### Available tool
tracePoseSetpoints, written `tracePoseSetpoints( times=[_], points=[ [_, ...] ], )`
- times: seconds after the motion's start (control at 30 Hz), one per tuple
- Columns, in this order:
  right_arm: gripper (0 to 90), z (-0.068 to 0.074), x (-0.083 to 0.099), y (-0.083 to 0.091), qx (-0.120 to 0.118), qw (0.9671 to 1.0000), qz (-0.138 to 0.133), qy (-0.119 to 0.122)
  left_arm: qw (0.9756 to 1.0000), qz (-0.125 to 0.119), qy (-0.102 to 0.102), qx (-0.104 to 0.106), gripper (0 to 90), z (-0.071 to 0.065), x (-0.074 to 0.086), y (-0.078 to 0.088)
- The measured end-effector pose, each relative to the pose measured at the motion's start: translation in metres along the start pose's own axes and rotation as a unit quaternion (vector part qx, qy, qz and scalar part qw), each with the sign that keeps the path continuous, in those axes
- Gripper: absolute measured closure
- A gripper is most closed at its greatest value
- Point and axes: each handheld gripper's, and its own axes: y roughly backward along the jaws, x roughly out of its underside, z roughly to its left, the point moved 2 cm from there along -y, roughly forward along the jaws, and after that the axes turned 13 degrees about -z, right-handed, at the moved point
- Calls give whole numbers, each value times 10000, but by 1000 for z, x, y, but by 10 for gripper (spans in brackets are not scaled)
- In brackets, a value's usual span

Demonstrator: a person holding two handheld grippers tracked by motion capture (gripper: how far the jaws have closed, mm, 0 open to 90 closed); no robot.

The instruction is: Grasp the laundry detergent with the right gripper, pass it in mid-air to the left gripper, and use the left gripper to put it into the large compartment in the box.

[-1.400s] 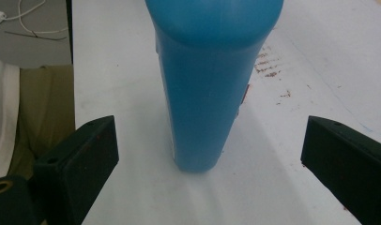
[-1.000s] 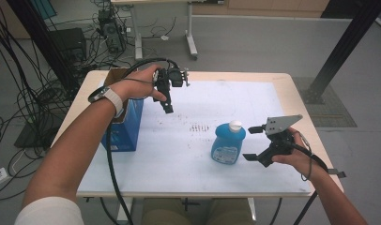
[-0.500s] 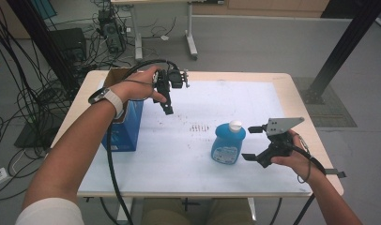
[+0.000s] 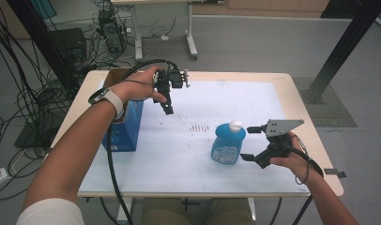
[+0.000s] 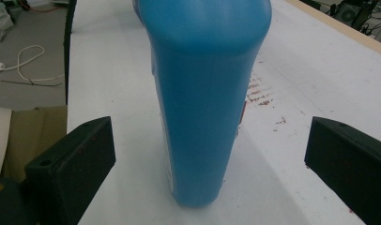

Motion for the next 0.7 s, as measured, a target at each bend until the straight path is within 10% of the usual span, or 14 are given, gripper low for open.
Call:
tracePoseSetpoints(
  times=[0.7],
  points=[
    [20, -1, 2, 1, 49, 10000, 48, -32, 10000, -1, 3, 4, 85, -1, -1, -1]
  ],
)
